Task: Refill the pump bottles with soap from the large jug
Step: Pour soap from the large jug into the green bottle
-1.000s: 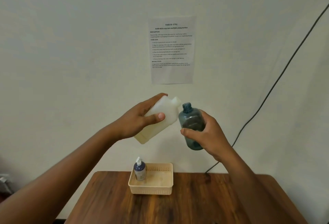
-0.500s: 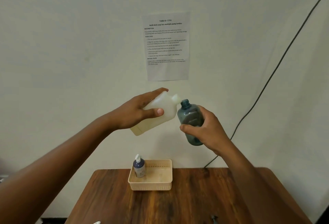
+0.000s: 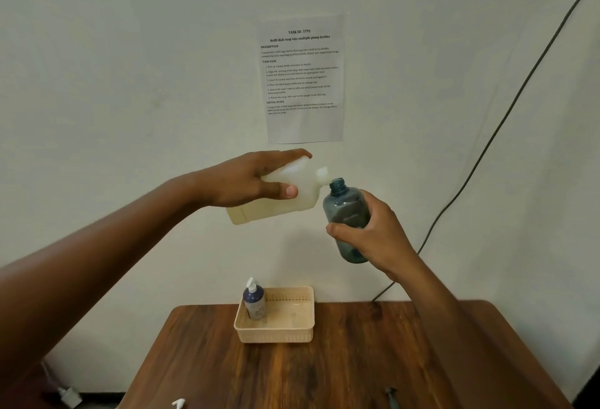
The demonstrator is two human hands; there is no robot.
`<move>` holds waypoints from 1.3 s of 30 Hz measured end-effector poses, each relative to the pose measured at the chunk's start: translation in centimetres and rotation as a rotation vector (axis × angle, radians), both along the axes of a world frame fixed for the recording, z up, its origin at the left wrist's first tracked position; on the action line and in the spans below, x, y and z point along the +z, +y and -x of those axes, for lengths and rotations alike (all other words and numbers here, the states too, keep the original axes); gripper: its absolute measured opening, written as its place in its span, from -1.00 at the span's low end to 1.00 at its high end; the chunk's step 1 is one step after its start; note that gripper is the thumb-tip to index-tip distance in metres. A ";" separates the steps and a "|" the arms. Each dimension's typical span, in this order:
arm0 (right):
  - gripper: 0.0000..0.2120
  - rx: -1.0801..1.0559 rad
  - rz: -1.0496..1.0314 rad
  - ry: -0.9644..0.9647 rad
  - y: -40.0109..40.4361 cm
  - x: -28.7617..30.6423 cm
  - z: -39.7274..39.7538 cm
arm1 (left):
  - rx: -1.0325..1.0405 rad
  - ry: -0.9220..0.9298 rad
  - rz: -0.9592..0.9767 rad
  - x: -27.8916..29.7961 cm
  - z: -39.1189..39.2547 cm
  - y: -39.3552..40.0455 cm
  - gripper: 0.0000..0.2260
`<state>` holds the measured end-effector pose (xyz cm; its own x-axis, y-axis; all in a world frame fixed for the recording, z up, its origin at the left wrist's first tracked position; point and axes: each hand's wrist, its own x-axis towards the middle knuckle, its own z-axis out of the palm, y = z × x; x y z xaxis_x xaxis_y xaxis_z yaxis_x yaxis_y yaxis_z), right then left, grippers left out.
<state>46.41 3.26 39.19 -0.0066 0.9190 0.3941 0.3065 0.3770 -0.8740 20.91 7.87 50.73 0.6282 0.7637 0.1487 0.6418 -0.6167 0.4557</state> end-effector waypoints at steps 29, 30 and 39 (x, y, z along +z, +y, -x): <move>-0.51 -0.007 -0.018 0.032 0.1 -0.3 0.6 | -0.044 0.198 -0.031 3.2 -0.7 1.0 -0.31; -0.51 -0.006 -0.018 0.036 0.1 -0.3 0.6 | -0.044 0.200 -0.034 3.3 -0.8 1.0 -0.30; -0.50 -0.025 -0.015 0.040 0.0 -0.1 0.9 | -0.036 0.210 -0.040 3.6 -0.8 0.8 -0.34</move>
<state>45.52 3.27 39.05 0.0323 0.9126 0.4076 0.2810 0.3830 -0.8800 21.71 8.70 54.30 0.6754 0.7363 0.0414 0.6973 -0.6560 0.2888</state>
